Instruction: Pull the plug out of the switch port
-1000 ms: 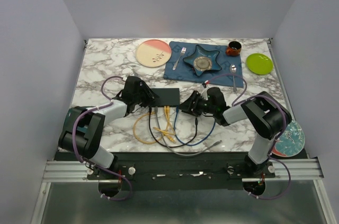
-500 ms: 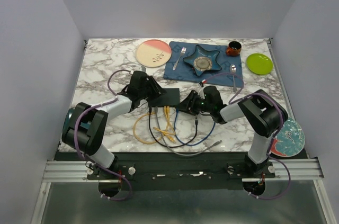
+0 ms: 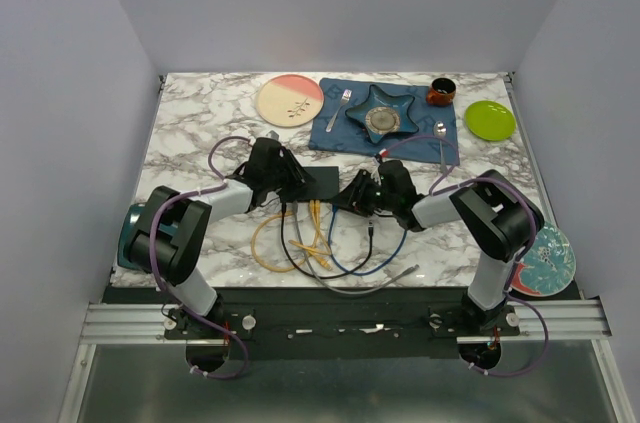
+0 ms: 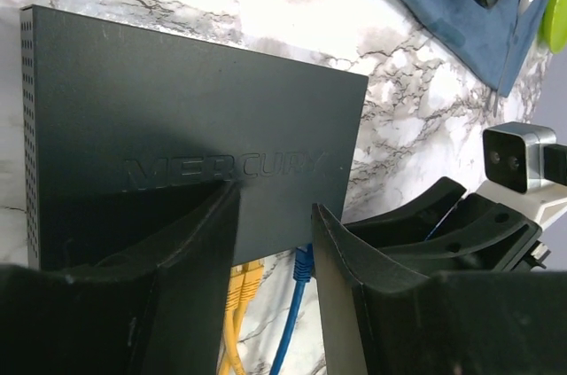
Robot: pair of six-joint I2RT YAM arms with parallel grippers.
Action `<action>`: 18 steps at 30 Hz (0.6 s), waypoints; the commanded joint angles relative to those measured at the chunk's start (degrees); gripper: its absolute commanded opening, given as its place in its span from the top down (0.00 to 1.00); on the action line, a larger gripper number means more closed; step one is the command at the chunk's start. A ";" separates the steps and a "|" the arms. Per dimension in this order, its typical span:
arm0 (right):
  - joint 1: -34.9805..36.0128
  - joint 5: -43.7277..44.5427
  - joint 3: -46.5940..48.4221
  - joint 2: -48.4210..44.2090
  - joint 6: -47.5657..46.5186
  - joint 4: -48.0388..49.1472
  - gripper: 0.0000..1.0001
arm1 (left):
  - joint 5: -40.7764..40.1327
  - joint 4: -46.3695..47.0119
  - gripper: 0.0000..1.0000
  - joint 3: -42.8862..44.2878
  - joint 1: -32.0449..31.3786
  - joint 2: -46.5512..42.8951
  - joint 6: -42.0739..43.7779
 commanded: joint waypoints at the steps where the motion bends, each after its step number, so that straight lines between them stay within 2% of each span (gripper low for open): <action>1: 0.25 3.32 0.63 1.42 1.04 -3.19 0.54 | 1.35 0.52 0.50 -0.76 -0.14 0.92 0.07; 10: 0.25 0.59 -2.00 2.22 5.52 0.59 0.53 | 1.61 1.22 0.50 -1.12 -0.14 0.74 -0.28; 18: 0.25 2.52 -3.32 1.69 6.40 -0.28 0.55 | 1.70 2.72 0.50 -2.08 -0.49 0.74 -1.51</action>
